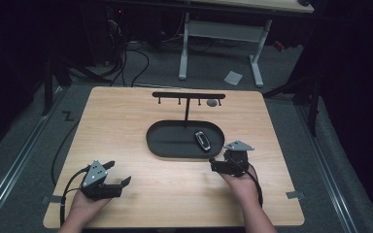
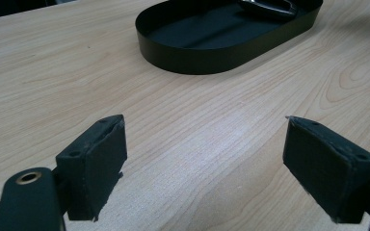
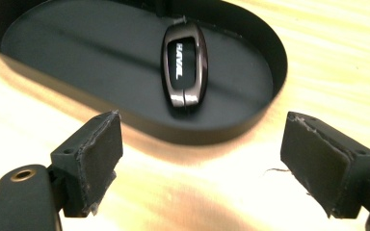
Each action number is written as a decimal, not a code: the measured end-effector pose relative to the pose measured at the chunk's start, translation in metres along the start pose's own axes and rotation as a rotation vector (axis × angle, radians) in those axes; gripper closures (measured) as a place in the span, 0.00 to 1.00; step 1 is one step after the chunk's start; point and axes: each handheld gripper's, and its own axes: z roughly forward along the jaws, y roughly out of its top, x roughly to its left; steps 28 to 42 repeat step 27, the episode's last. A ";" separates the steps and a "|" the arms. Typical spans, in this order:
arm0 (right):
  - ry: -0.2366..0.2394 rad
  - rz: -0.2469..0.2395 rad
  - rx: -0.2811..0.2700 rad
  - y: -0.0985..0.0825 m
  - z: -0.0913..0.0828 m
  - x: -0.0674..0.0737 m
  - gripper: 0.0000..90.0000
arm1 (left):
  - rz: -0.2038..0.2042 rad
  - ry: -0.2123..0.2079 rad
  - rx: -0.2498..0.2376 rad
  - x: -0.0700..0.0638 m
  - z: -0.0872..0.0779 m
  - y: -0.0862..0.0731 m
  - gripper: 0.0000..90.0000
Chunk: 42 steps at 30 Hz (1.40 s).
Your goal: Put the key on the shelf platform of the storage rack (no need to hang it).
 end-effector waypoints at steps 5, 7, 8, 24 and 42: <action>-0.006 -0.009 -0.034 -0.027 -0.019 0.003 0.17 | 0.004 -0.001 0.015 0.000 0.001 -0.001 0.18; -0.022 -0.025 -0.052 -0.039 -0.028 0.005 0.17 | 0.007 0.001 0.020 -0.001 0.002 -0.001 0.18; -0.036 -0.020 -0.065 -0.046 -0.033 0.006 0.17 | 0.008 0.001 0.023 -0.001 0.003 -0.002 0.18; -0.067 0.005 -0.121 -0.074 -0.037 0.004 0.17 | 0.021 0.011 0.040 -0.005 0.006 -0.004 0.18; -0.077 0.009 -0.126 -0.074 -0.039 0.003 0.17 | 0.022 0.010 0.033 -0.004 0.005 -0.003 0.18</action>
